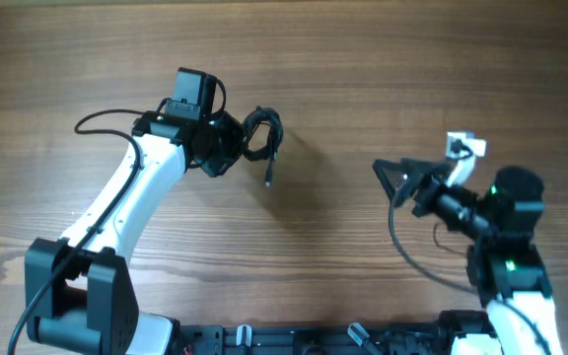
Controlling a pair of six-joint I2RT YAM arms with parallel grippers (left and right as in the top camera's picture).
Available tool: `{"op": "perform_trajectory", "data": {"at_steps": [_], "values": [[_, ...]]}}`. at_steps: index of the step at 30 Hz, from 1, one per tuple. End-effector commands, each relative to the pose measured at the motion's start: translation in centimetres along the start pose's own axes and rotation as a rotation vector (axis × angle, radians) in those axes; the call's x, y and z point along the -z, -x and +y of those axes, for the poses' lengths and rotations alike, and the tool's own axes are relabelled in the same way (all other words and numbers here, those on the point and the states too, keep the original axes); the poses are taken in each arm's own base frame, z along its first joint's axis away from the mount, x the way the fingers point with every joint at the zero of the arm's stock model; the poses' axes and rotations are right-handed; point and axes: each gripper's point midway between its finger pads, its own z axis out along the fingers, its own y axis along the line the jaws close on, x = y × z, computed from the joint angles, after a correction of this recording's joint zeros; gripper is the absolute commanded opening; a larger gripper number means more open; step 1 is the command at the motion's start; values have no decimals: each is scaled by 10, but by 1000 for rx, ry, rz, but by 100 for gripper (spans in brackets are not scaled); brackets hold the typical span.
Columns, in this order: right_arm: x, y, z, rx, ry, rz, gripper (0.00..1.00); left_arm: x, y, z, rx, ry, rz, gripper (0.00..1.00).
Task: Untangle cables
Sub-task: 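Move the right gripper to the held coil and grasp a cable strand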
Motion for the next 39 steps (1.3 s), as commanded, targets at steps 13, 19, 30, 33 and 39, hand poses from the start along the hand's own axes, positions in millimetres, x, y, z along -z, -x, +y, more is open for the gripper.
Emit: {"op": "perform_trajectory", "data": {"at_steps": [13,19,30,33,39], "values": [[-117,-77,54,-50,237,257,63,4,-20,-24,25,-45,-17,4],[-125,-77,30,-17,91,199,48,-2,-39,-30,-32,-37,-14,4],[-122,-86,40,-83,142,258,4,-6,-52,-33,-81,-23,-33,4],[-116,-87,63,-131,254,303,4,-5,-38,-30,-144,3,-109,4],[-124,-60,55,-175,193,163,4,-4,-33,-31,-365,18,-142,4]]}}
